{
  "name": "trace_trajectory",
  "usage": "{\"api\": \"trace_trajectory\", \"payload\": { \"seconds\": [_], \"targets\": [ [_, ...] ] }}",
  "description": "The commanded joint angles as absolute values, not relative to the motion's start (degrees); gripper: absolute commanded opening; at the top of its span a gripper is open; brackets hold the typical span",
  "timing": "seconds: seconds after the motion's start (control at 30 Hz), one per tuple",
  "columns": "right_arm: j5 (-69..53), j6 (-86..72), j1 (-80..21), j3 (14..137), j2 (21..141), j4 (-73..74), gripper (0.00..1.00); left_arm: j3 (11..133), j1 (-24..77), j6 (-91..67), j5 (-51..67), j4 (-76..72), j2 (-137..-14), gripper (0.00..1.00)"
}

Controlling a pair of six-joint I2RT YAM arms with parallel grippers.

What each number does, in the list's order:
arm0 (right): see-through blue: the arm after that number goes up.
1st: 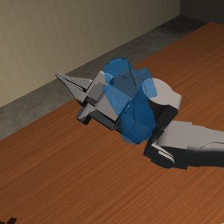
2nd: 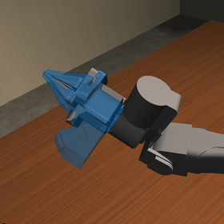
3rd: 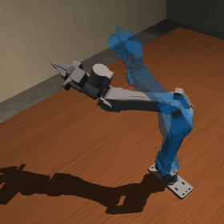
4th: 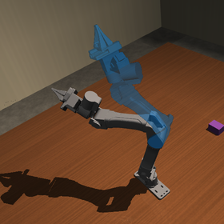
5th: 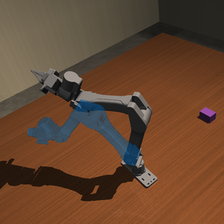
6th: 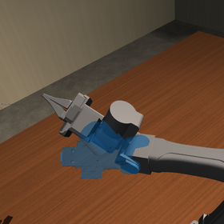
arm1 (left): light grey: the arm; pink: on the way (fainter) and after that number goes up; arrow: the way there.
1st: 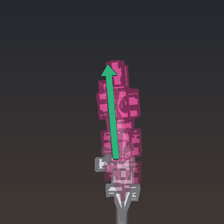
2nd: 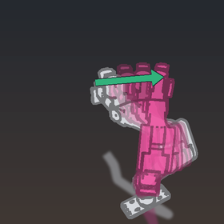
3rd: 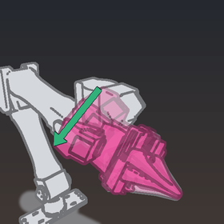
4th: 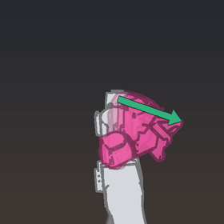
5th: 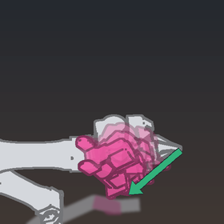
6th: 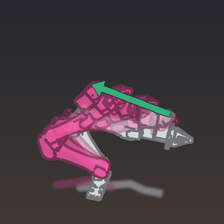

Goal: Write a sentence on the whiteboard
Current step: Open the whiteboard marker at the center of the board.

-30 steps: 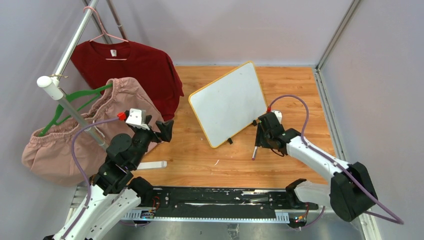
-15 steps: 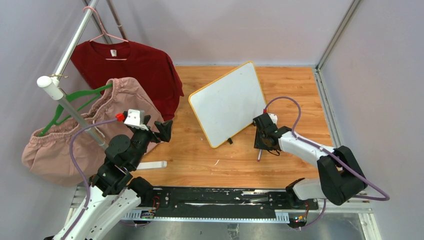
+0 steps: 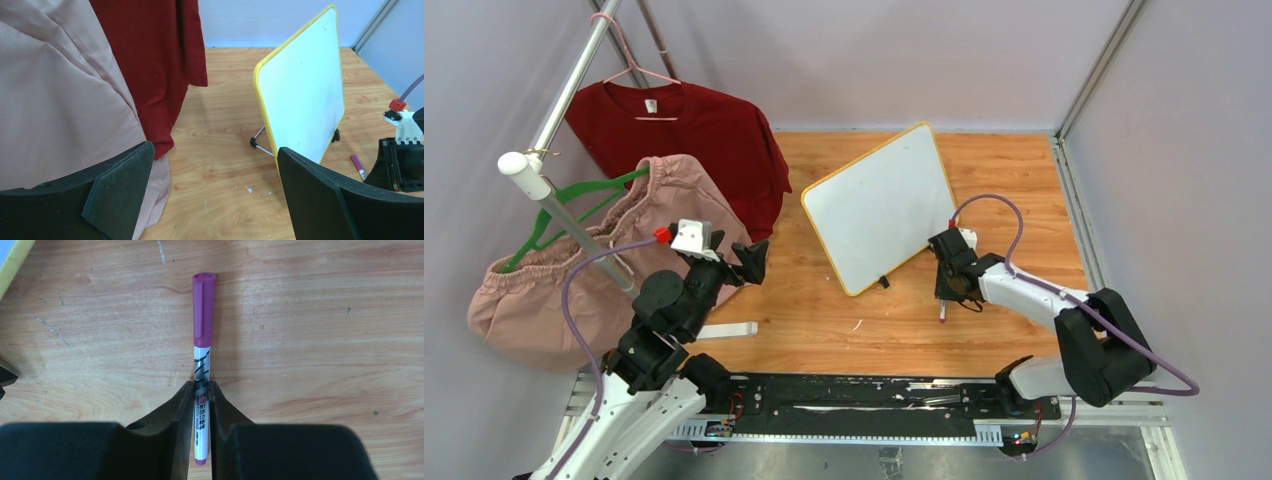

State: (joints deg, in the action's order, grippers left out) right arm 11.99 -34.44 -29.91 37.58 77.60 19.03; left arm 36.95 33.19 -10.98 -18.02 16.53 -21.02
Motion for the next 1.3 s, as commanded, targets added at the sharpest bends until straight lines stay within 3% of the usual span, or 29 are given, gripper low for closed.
{"api": "trace_trajectory", "payload": {
  "seconds": [0.0, 0.23, 0.73, 1.0, 1.27],
  "targets": [
    [11.2, -33.8, -30.5, 35.0, 77.6, 21.5, 0.17, 37.5, 33.4, -10.3, -17.9, 15.3, -20.2, 1.00],
    [7.9, -33.8, -30.4, 33.8, 77.7, 20.7, 0.00, 37.4, 33.3, -10.4, -17.7, 15.3, -20.2, 1.00],
    [4.9, -26.6, -33.7, 39.2, 51.3, 35.2, 0.00, 36.5, 33.3, -14.9, -13.3, 11.5, -21.0, 1.00],
    [-10.8, -18.9, -37.4, 46.4, 40.3, 34.4, 0.00, 33.5, 33.3, -24.3, 1.8, -0.8, -18.8, 1.00],
    [-16.1, -19.6, -45.0, 53.1, 41.2, 22.5, 0.00, 44.1, 33.3, -36.8, 21.3, -1.6, -33.5, 1.00]
  ]
}}
